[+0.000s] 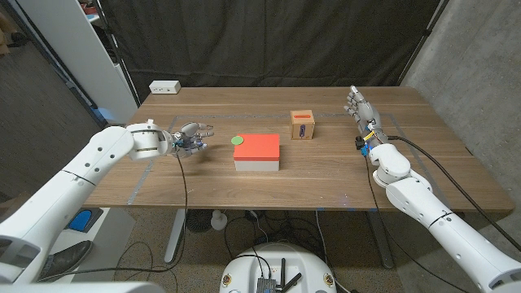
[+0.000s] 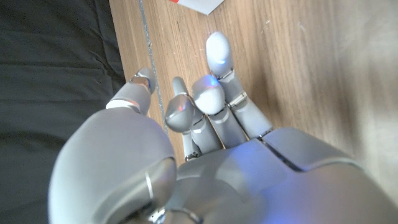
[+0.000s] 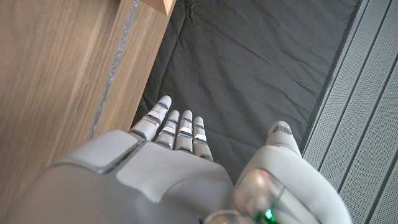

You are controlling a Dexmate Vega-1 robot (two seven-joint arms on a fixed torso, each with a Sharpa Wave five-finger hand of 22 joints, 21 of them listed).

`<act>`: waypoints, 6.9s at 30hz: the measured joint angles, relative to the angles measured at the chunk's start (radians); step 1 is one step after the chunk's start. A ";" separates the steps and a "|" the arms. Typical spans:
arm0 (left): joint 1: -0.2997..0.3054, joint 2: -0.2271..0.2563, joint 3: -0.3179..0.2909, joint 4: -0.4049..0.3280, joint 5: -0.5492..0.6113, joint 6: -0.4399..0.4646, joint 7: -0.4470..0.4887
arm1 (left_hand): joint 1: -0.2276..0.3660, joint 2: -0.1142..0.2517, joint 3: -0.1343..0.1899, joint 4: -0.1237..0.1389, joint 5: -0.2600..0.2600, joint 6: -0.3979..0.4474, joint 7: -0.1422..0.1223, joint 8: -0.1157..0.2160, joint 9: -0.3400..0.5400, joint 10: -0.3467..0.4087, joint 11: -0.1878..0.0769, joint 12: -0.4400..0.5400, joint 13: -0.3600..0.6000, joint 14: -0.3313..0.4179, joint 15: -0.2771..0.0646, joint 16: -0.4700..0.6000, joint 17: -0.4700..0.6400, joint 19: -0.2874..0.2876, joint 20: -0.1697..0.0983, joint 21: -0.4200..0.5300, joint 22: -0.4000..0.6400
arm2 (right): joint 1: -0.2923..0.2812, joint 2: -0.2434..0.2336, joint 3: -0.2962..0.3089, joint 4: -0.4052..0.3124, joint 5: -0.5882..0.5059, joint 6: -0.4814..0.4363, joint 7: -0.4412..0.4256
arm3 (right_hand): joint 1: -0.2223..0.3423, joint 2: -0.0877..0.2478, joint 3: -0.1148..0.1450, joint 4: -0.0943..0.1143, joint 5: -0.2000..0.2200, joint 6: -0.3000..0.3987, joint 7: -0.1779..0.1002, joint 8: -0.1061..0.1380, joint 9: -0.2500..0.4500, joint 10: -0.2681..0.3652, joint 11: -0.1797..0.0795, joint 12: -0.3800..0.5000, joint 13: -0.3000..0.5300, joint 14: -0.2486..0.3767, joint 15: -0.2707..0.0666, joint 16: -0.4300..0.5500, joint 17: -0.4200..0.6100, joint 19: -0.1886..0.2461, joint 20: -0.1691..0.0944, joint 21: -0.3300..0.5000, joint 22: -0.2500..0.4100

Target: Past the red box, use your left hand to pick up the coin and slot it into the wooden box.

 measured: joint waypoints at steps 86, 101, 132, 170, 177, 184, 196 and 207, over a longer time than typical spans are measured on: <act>-0.254 0.051 0.258 0.156 -0.191 0.142 -0.087 | 0.022 0.059 -0.026 0.010 0.000 -0.048 0.030 0.066 0.048 -0.028 0.008 -0.014 -0.016 0.000 -0.004 -0.022 0.014 -0.013 0.004 0.086 -0.098 | -0.064 -0.030 0.016 -0.046 -0.007 -0.054 -0.025 | 0.001 0.012 0.003 -0.012 0.000 0.025 -0.003 0.000 0.000 0.044 0.002 0.000 0.002 0.025 0.003 0.008 -0.014 0.012 0.013 0.000 0.000; -0.248 0.043 0.245 0.156 -0.162 0.149 -0.117 | 0.018 0.063 -0.026 0.010 0.000 -0.037 0.020 0.066 0.039 -0.032 0.004 -0.014 -0.007 0.000 -0.004 -0.029 0.013 -0.020 0.008 0.101 -0.111 | -0.061 -0.034 0.011 -0.048 -0.010 -0.068 -0.028 | 0.001 0.012 0.004 -0.012 0.000 0.025 -0.003 0.000 0.000 0.044 0.002 0.000 0.002 0.025 0.003 0.008 -0.014 0.012 0.012 0.000 0.000; -0.244 0.030 0.238 0.148 -0.139 0.165 -0.136 | 0.007 0.060 -0.012 0.001 0.000 -0.027 0.020 0.074 0.035 -0.029 0.000 -0.017 0.003 0.000 -0.004 -0.035 0.014 -0.025 0.013 0.130 -0.130 | -0.055 -0.037 0.003 -0.049 -0.012 -0.076 -0.025 | 0.005 0.016 0.004 -0.012 0.000 0.025 -0.003 0.000 0.000 0.048 -0.002 0.000 0.002 0.025 0.003 0.008 -0.018 0.016 0.009 0.000 0.000; -0.259 0.002 0.255 0.129 -0.144 0.178 -0.065 | 0.004 0.075 0.013 0.001 0.004 0.019 0.014 0.089 0.019 -0.027 0.002 -0.025 0.008 0.000 -0.004 -0.043 0.013 -0.050 0.024 0.163 -0.144 | -0.092 -0.024 0.022 -0.039 -0.003 -0.026 -0.035 | 0.005 0.016 0.003 -0.012 0.000 0.025 -0.003 0.000 0.000 0.061 0.004 0.000 0.002 0.032 0.011 0.008 -0.018 0.021 0.014 0.000 0.000; -0.247 0.002 0.251 0.111 -0.151 0.163 -0.050 | 0.034 0.124 0.053 -0.003 0.012 0.045 0.016 0.102 0.028 -0.033 0.007 -0.025 0.016 0.000 -0.004 -0.046 0.014 -0.068 0.031 0.177 -0.141 | -0.097 -0.024 0.023 -0.039 -0.002 -0.024 -0.035 | 0.005 0.016 0.003 -0.012 0.000 0.025 -0.003 0.000 0.000 0.061 0.004 0.000 0.002 0.032 0.011 0.008 -0.018 0.021 0.014 0.000 0.000; -0.230 0.007 0.244 0.097 -0.155 0.139 -0.046 | 0.037 0.134 0.070 -0.006 0.012 0.047 0.018 0.102 0.025 -0.037 0.009 -0.025 0.023 0.000 -0.004 -0.046 0.018 -0.076 0.034 0.186 -0.139 | -0.101 -0.023 0.024 -0.040 -0.002 -0.023 -0.037 | 0.005 0.016 0.003 -0.012 0.000 0.025 -0.003 0.000 0.000 0.064 0.007 0.000 0.002 0.032 0.011 0.008 -0.018 0.021 0.014 0.000 0.000; -0.200 0.012 0.235 0.077 -0.155 0.095 -0.040 | 0.083 0.180 0.130 -0.019 0.027 0.093 -0.002 0.139 0.046 -0.047 0.018 -0.025 0.030 -0.004 0.000 -0.046 0.023 -0.095 0.040 0.211 -0.138 | -0.113 -0.023 0.028 -0.051 -0.006 -0.022 -0.050 | 0.005 0.016 0.003 -0.012 0.000 0.029 -0.008 0.000 0.000 0.069 0.002 0.000 0.007 0.032 0.011 0.008 -0.018 0.021 0.014 0.000 0.002; -0.180 0.013 0.234 0.077 -0.131 0.064 -0.081 | 0.108 0.184 0.137 -0.012 0.023 0.094 -0.001 0.155 0.046 -0.043 0.025 -0.023 0.040 -0.004 0.000 -0.046 0.023 -0.102 0.044 0.229 -0.148 | -0.135 -0.023 0.038 -0.069 -0.013 -0.024 -0.074 | 0.005 0.016 0.003 -0.012 0.000 0.029 -0.007 0.000 0.000 0.069 0.002 0.000 0.007 0.032 0.011 0.008 -0.018 0.027 0.020 0.000 0.005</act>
